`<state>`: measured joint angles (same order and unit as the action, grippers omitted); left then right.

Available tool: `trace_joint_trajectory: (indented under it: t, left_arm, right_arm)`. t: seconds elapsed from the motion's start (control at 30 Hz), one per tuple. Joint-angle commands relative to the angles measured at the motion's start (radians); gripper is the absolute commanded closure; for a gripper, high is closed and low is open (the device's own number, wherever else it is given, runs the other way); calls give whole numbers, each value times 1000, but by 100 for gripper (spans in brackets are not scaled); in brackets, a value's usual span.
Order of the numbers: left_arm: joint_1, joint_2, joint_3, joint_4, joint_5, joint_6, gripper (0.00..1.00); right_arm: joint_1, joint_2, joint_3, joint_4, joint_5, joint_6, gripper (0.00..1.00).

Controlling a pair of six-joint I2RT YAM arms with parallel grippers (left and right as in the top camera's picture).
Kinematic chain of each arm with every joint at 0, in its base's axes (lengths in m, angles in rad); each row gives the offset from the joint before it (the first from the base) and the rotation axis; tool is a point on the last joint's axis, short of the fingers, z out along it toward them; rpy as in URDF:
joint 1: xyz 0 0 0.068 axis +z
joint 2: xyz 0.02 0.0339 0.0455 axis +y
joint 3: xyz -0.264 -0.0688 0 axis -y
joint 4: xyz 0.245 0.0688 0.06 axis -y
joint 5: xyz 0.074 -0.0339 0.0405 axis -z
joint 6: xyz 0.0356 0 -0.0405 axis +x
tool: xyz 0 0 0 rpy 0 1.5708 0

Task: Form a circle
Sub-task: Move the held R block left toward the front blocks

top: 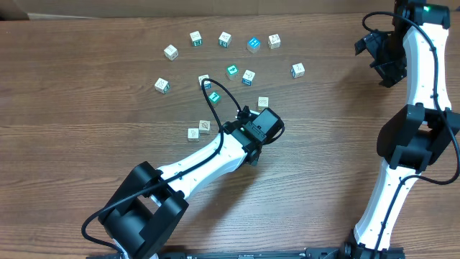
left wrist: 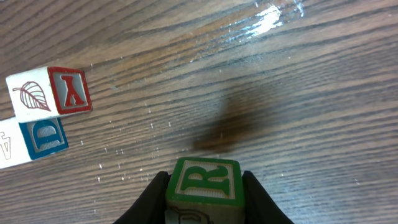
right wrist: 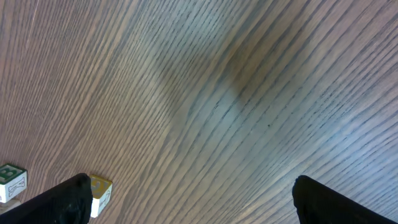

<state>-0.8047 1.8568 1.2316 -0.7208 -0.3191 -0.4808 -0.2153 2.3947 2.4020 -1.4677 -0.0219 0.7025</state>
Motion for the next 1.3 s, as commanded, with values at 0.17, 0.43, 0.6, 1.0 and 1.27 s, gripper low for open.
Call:
trace_joint_trajectory:
  t: [0.17,0.43,0.6,1.0,1.27]
  left_arm:
    - [39,-13,-19,9,-62,-17,93]
    - [70,-13,-19,14,-10,-18,94]
    - [69,-13,-19,3,2,-25,96]
    - [71,-13,-19,-19,2,-59,96]
    - [71,-13,-19,-18,2,-77,95]
  right_arm:
    - [-2,-27,17,1,2,-3,0]
    - [-2,-27,17,1,2,-3,0]
    - [-2,-27,17,1,2,-3,0]
    - [-2,-27,17,1,2,-3,0]
    - [-2,-27,17,1,2,-3,0]
